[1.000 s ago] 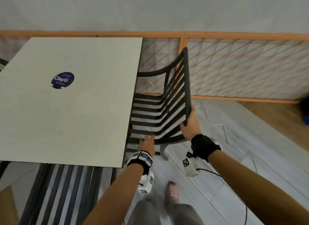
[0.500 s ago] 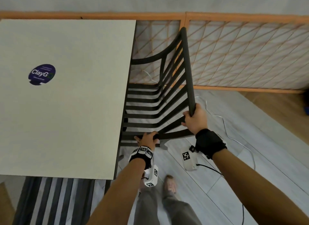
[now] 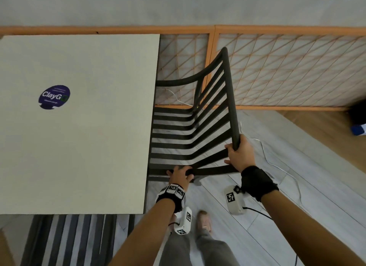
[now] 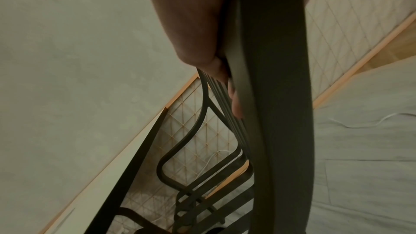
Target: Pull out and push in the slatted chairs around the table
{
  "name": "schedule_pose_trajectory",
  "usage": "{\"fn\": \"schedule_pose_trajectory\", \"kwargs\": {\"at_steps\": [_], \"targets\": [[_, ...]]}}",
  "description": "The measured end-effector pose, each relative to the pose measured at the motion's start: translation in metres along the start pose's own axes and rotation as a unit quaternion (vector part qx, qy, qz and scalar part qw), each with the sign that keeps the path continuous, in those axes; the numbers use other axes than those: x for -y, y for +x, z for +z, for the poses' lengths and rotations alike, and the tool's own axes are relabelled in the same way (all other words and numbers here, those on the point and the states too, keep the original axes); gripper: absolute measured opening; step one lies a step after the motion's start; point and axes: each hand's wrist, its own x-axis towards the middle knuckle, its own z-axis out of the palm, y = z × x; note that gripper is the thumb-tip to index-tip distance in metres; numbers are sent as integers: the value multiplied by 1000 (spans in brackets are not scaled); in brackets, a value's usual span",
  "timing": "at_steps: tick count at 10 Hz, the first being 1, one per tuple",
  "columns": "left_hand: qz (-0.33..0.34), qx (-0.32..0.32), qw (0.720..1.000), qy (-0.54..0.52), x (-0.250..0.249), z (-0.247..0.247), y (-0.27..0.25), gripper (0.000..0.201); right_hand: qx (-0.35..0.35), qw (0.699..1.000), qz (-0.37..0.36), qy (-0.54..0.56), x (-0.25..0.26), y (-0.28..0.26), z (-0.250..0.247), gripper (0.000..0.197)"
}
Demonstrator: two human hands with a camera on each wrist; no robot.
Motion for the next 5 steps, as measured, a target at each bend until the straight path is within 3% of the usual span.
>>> {"fn": "schedule_pose_trajectory", "kwargs": {"at_steps": [2, 3, 5], "targets": [[36, 11, 999, -20, 15, -9, -28, 51, -29, 998, -28, -57, 2, -22, -1, 54], [47, 3, 999, -18, 21, -9, -38, 48, -38, 995, -47, -74, 3, -37, -1, 63], [66, -14, 998, -20, 36, -8, -70, 30, -38, 992, -75, -89, 13, -72, -11, 62]]}}
